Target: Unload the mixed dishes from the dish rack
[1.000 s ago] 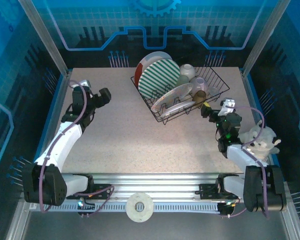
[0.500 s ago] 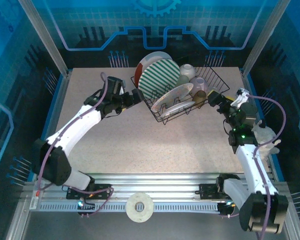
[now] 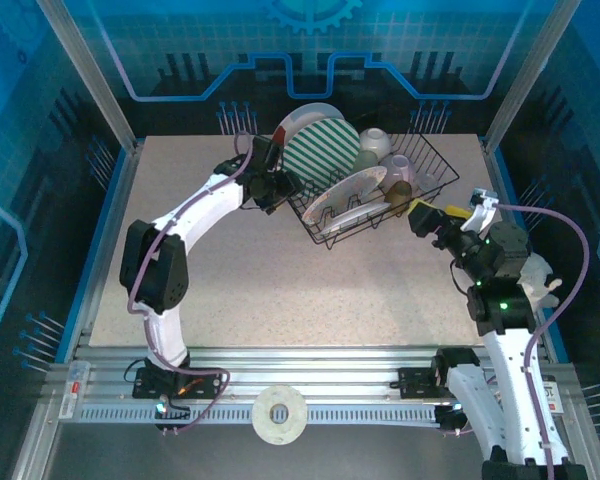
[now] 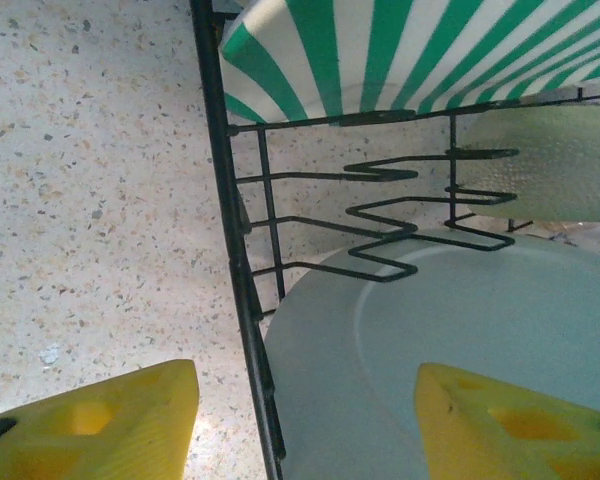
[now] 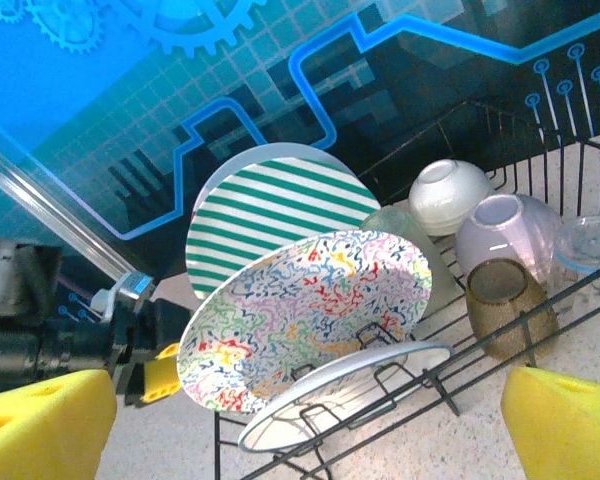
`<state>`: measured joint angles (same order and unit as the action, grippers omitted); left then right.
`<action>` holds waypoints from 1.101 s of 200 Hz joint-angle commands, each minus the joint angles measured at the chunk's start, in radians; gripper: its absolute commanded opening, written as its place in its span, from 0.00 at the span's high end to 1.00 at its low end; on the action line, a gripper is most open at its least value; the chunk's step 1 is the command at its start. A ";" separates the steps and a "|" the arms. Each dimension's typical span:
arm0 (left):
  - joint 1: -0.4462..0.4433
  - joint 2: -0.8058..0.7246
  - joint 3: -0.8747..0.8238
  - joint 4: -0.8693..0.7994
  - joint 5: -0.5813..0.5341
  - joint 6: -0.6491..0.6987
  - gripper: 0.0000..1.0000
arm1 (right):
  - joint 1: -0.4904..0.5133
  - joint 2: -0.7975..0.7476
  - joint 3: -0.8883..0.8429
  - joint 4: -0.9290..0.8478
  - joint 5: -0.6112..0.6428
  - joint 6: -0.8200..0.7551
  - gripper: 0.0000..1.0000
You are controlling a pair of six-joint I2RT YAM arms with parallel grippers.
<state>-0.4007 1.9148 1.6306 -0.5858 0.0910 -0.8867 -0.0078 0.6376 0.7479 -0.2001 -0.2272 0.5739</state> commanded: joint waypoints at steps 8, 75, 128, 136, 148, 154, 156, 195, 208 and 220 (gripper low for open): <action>-0.007 0.059 0.104 -0.084 -0.021 -0.011 0.50 | 0.022 -0.024 0.030 -0.092 -0.035 -0.040 0.00; -0.002 0.150 0.174 -0.125 -0.039 0.016 0.64 | 0.025 -0.032 0.027 -0.091 -0.085 -0.042 0.00; 0.009 0.204 0.213 -0.160 -0.048 0.021 0.73 | 0.025 -0.020 0.002 -0.090 -0.049 -0.031 0.00; 0.011 0.206 0.218 -0.169 -0.042 0.020 0.73 | 0.025 -0.011 0.004 -0.099 -0.038 -0.027 0.00; 0.013 0.195 0.205 -0.172 -0.041 0.021 0.73 | 0.025 0.002 0.010 -0.121 -0.019 -0.026 0.00; 0.014 0.185 0.197 -0.168 -0.040 0.022 0.72 | 0.025 0.008 0.013 -0.129 -0.010 -0.026 0.00; 0.015 0.178 0.193 -0.167 -0.038 0.022 0.72 | 0.025 0.009 0.014 -0.131 -0.009 -0.027 0.00; 0.014 0.119 0.139 -0.149 -0.054 0.032 0.59 | 0.020 0.031 0.010 -0.127 0.002 -0.022 0.00; 0.016 0.121 0.131 -0.152 -0.056 0.023 0.59 | 0.019 0.039 0.010 -0.115 -0.009 -0.014 0.00; 0.018 0.112 0.123 -0.161 -0.051 0.010 0.60 | 0.020 0.049 0.012 -0.111 -0.015 -0.010 0.00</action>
<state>-0.3946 2.0525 1.7981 -0.6682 0.0654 -0.8734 0.0017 0.6750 0.7483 -0.3161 -0.2398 0.5465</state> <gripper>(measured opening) 0.405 0.999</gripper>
